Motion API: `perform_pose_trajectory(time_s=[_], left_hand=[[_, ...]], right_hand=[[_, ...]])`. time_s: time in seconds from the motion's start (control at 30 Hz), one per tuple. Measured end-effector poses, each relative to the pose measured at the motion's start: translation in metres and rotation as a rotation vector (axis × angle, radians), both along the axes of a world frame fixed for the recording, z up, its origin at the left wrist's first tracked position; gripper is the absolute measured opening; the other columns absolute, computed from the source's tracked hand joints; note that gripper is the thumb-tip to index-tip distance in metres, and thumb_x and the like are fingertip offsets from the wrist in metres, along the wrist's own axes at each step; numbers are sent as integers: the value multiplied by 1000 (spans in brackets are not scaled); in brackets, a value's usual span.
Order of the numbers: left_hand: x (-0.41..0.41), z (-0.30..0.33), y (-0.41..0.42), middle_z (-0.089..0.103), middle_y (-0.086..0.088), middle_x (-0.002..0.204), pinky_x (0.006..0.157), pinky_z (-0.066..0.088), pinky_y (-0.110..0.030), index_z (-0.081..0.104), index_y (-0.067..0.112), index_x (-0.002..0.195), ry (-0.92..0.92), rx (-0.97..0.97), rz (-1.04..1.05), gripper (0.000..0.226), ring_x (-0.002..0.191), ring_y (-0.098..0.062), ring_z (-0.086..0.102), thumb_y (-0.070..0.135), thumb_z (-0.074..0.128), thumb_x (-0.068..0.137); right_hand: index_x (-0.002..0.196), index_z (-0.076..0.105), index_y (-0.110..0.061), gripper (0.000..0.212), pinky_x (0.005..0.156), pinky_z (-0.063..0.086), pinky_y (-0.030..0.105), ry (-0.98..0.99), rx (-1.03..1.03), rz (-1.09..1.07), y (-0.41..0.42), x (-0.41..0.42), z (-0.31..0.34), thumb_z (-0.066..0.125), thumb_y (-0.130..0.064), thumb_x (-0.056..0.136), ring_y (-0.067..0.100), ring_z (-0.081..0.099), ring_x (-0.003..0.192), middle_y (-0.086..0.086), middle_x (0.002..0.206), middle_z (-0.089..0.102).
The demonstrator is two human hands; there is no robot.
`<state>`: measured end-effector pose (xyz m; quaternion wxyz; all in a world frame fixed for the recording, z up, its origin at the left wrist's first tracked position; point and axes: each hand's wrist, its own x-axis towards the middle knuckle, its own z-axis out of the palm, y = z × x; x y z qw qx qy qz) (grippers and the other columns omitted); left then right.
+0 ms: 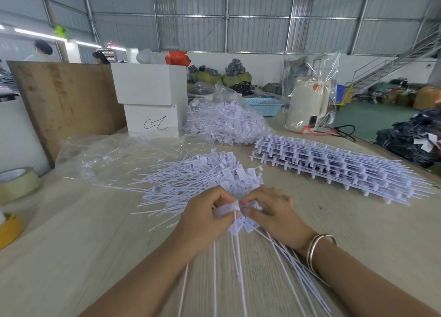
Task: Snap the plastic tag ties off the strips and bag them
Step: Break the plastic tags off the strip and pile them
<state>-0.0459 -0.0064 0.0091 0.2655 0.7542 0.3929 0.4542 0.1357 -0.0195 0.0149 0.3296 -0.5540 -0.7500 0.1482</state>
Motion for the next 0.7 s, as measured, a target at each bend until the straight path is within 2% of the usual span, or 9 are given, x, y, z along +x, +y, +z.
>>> perform_pose_trajectory(time_s=[0.07, 0.13, 0.23, 0.3, 0.37, 0.47, 0.53, 0.6, 0.7], left_hand=[[2, -1, 0, 59, 12, 78, 63, 41, -19, 59, 30, 78, 129, 161, -28, 18, 73, -4, 54, 18, 72, 74], [3, -2, 0, 56, 13, 77, 65, 40, -22, 60, 25, 81, 201, 250, -41, 16, 76, -5, 52, 14, 68, 74], [6, -4, 1, 52, 14, 80, 67, 37, -21, 61, 19, 83, 243, 312, -21, 15, 79, -7, 50, 10, 66, 73], [7, -6, 3, 52, 12, 84, 69, 39, -22, 60, 18, 85, 232, 304, -7, 14, 81, -7, 50, 12, 64, 73], [6, -8, 5, 51, 14, 90, 70, 37, -15, 58, 21, 97, 194, 280, 14, 24, 84, 0, 49, 16, 65, 75], [7, -9, 4, 46, 17, 102, 70, 36, -5, 46, 27, 124, 150, 237, 38, 51, 89, 10, 46, 18, 67, 78], [8, -9, 1, 44, 14, 105, 71, 37, -4, 43, 26, 128, 157, 261, 30, 55, 90, 11, 46, 20, 64, 77], [10, -7, -2, 43, 14, 107, 72, 39, -8, 45, 23, 127, 182, 274, 25, 54, 89, 6, 49, 23, 58, 75], [10, -5, -5, 48, 10, 106, 76, 46, -24, 54, 18, 117, 245, 288, -26, 42, 93, -4, 53, 22, 54, 76]], right_hand=[[88, 57, -42, 7, 100, 25, 38, -66, -23, -26, 0, -1, 0, 60, -35, 88, 2, 45, 102, -22, 98, 53], [87, 55, -44, 9, 99, 25, 36, -26, -14, -34, 1, 1, 0, 59, -36, 88, 2, 45, 102, -22, 97, 54], [82, 55, -44, 14, 99, 24, 35, 70, 51, -39, 0, 0, 1, 54, -33, 91, 0, 46, 101, -21, 92, 56], [83, 60, -38, 14, 99, 23, 36, 131, 110, -47, -1, -1, 1, 52, -32, 94, 0, 47, 99, -20, 89, 56], [85, 63, -32, 19, 97, 23, 35, 159, 154, -37, -3, -4, 2, 48, -43, 90, 1, 48, 99, -17, 91, 57], [88, 63, -36, 39, 95, 21, 30, 115, 131, 10, -8, -11, 0, 36, -63, 79, -2, 46, 103, -17, 94, 57], [85, 61, -38, 35, 95, 20, 32, 80, 75, 30, -9, -15, -1, 40, -65, 82, -4, 44, 103, -17, 94, 57], [82, 65, -30, 37, 98, 23, 39, 58, 31, 58, -8, -16, -2, 45, -61, 86, 0, 45, 101, -13, 92, 58], [71, 64, -27, 22, 95, 32, 51, 115, 2, 160, -6, -14, -1, 56, -31, 91, 15, 52, 97, -1, 90, 62]])
